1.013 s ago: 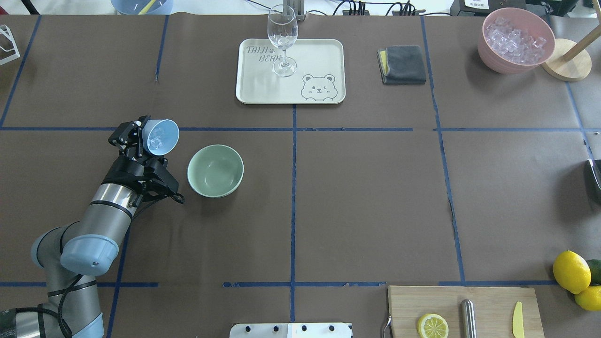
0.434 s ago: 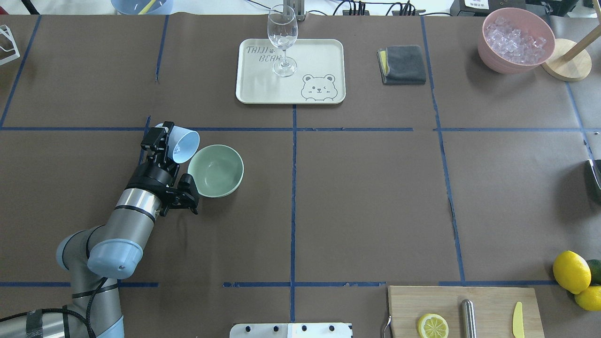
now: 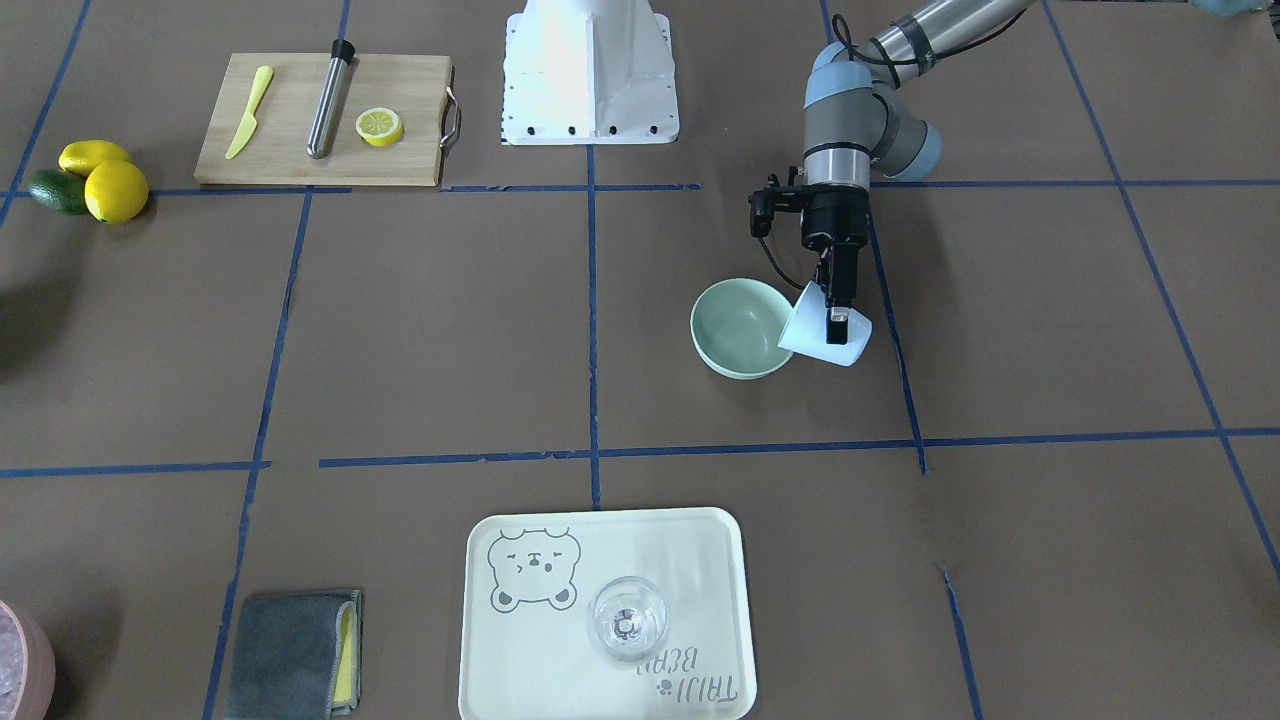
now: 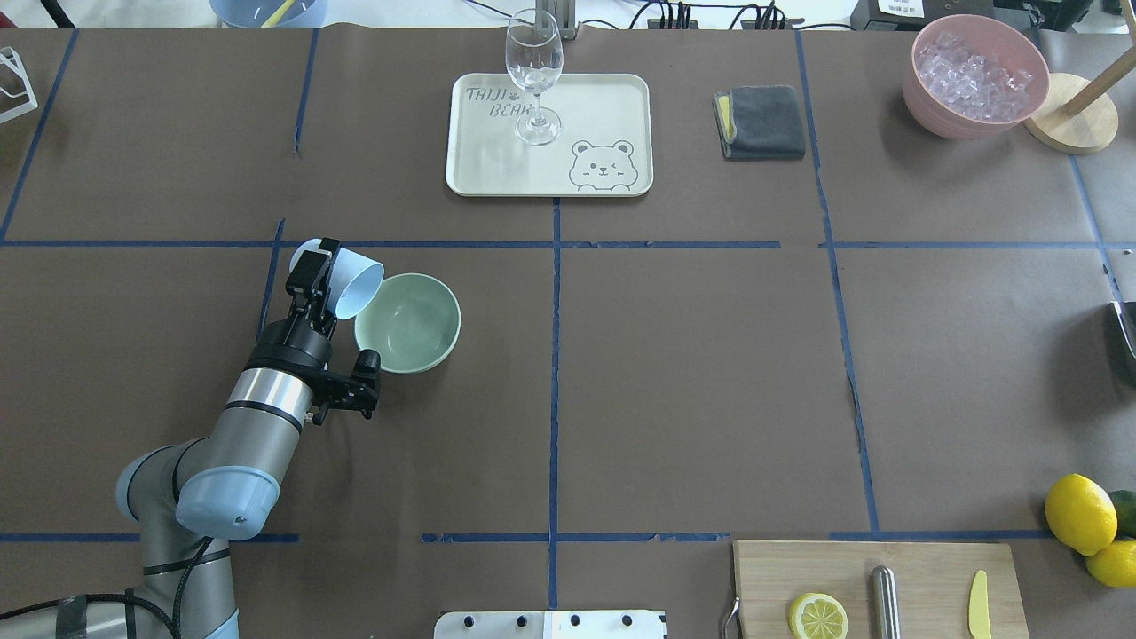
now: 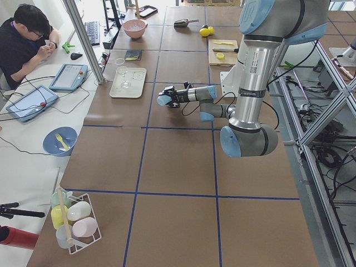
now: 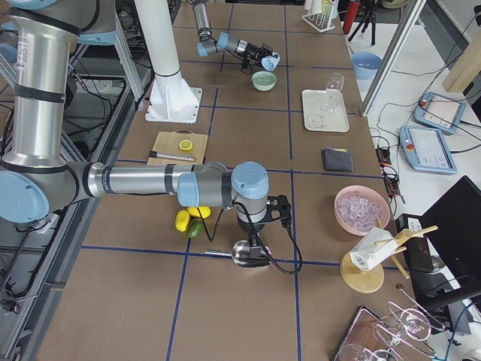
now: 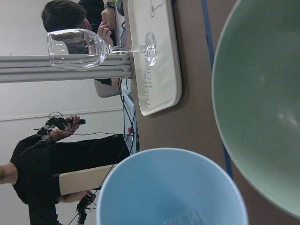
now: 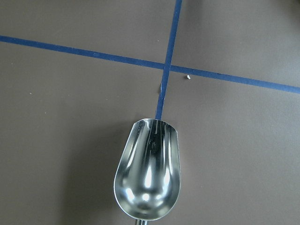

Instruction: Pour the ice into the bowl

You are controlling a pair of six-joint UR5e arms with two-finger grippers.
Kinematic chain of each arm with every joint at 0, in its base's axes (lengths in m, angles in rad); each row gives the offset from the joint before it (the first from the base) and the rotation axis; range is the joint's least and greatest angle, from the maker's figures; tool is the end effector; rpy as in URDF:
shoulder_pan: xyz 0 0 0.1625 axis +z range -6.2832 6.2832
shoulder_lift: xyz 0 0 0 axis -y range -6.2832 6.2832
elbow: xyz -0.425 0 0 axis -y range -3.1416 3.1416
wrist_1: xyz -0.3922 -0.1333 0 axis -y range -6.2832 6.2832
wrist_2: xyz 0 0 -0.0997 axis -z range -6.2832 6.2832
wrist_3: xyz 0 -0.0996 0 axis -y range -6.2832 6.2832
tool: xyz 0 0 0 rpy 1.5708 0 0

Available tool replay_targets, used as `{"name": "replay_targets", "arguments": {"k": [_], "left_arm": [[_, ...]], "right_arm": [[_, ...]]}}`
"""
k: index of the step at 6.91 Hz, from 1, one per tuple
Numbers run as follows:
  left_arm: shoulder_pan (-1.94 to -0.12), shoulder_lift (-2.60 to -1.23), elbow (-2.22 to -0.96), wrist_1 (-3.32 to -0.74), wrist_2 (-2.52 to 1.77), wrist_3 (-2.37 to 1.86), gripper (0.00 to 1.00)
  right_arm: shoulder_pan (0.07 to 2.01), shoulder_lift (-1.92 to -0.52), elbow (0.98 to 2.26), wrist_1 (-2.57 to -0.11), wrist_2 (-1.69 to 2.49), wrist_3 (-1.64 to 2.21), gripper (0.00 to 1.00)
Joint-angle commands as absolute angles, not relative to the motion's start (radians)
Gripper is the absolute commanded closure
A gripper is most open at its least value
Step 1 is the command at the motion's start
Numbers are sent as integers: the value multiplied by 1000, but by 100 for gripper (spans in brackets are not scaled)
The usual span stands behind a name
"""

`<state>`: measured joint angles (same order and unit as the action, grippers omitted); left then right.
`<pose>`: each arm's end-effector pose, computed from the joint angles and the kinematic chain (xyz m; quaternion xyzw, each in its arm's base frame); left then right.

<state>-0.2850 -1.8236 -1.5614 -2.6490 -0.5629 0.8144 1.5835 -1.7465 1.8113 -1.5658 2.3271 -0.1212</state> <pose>0.4792 -0.3671 0.3960 0.6116 -0.2452 0.4523 0.6010 0.0703 -0.4207 0.6209 0.0570 -0.3660 -0.0632 0.9267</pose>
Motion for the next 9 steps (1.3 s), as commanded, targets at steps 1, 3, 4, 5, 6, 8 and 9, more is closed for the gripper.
{"name": "replay_targets", "arguments": {"k": [1,3,4,5,6,8,9], "left_arm": [[-284,-1828,-1568,-2649,-534,1002,100],[-282,-1845,-1568,-2649,-534,1122,100],[-282,-1850,-1568,-2649,-534,1147,100],[-282,-1850,-1566,-2649,-534,1149,100],[-282,-1850,-1568,-2649,-534,1150,100],[-282,-1850,-1568,-2649,-534,1150,100],[-282,-1848,-1568,-2649,-534,1150,100]], "right_arm": [[1583,-1747,1812,-1565,2327,-121,0],[1585,-1747,1812,-1566,2327,-121,0],[1583,-1747,1812,-1566,2327,-121,0],[1585,-1747,1812,-1565,2327,-121,0],[1583,-1747,1812,-1565,2327,-121,0],[1583,-1746,1812,-1565,2327,-121,0],[1583,-1746,1812,-1565,2327,-121,0]]}}
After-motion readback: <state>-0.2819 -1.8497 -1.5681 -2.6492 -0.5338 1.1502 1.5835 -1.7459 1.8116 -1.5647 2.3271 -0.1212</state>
